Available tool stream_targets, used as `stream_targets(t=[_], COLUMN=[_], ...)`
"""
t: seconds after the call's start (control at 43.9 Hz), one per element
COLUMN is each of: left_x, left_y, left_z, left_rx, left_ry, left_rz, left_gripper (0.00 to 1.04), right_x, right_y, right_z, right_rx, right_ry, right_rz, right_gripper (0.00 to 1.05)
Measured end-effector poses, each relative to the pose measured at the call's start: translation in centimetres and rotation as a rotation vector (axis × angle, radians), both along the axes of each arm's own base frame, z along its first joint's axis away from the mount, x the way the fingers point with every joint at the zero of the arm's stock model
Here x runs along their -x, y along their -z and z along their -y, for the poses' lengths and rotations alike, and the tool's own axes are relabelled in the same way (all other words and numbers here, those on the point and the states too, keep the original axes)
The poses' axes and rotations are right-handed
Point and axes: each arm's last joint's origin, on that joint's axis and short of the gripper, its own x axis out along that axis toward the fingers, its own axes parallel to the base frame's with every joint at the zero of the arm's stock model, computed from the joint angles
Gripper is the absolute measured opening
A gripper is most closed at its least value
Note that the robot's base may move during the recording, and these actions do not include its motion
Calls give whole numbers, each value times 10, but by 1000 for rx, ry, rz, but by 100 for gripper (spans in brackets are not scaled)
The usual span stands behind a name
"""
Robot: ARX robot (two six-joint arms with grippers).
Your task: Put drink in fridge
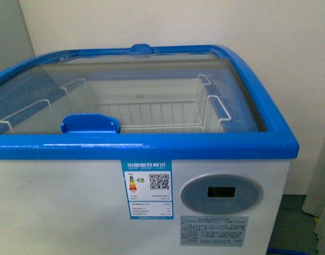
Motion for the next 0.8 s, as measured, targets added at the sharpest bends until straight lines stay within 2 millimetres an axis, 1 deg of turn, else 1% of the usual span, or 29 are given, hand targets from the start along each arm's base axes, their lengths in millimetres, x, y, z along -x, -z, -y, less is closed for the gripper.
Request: stream_targets(t=[0.365,0.456,0.501,0.57,0.615,0.661,0.775,0.798], left_x=[0,-5,-12,-27,-40,-52,-77,-80], left_y=[0,0,-4,-18,-30,-36,-43,-43], left_z=[0,-3,-8,-17,-22,-27,-42,-43], left_rx=[6,112,139,112,23,-59,-243,-251], left_ry=[5,52,47,68,129,180,258,266], left_rz=[-3,-129,-144,-101,-52,-18,20,22], left_gripper=[97,97,97,97,97,97,97,97], right_x=[0,0,0,0,0,0,0,0], right_y=[0,0,0,0,0,0,0,0], right_z=[0,0,0,0,0,0,0,0], right_rx=[0,0,0,0,0,0,0,0], right_ry=[0,0,-2,-2,0,-1,-2,-2], right_rz=[2,2,2,2,1,2,2,2], right_gripper=[45,45,45,45,45,45,45,45])
